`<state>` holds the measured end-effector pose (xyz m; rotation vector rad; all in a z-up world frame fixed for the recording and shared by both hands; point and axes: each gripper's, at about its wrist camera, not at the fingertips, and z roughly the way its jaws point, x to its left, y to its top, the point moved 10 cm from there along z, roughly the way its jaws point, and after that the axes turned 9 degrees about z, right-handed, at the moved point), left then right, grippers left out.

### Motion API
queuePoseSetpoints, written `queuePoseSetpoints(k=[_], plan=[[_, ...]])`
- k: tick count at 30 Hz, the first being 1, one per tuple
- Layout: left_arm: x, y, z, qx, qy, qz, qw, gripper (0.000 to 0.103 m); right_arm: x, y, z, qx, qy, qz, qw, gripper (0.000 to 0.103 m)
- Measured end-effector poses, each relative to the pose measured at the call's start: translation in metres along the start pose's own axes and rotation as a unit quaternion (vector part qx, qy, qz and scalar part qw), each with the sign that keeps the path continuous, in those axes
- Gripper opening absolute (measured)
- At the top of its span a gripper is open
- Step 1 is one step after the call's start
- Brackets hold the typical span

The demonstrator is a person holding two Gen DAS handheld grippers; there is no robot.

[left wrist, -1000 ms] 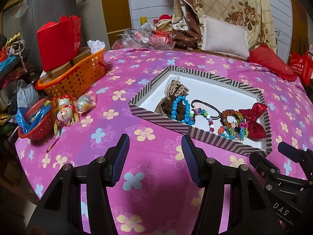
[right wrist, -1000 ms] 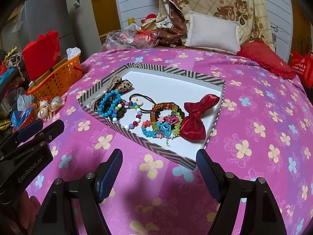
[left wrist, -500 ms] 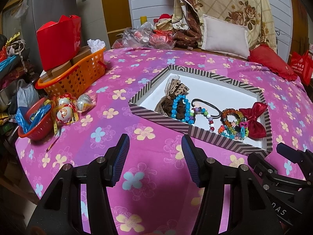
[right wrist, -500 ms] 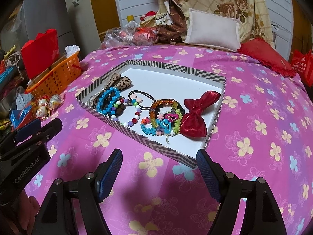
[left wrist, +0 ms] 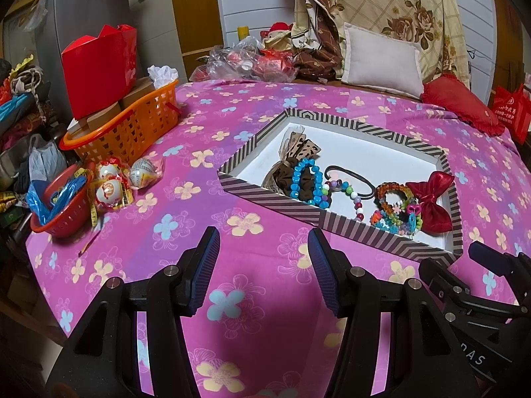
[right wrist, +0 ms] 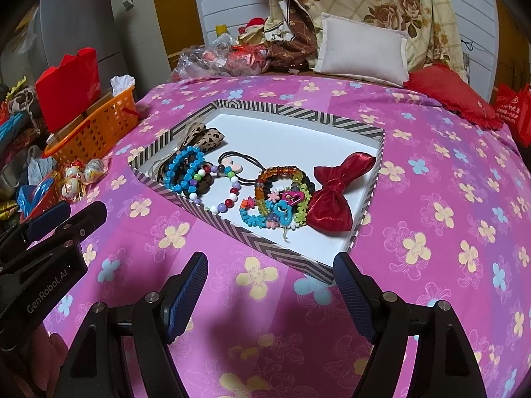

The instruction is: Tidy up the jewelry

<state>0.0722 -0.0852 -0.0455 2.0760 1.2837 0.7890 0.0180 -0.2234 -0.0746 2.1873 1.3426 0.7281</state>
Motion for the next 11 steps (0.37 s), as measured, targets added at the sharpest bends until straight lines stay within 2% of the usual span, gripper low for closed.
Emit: queuePoseSetpoints(k=[11], plan=[[0.0046,-0.0033,0.0011,-0.002,0.001,0.0,1.0,0.057,-0.0071,-0.0003,-0.0008,0.001,-0.004,-0.001,1.0,0.076]])
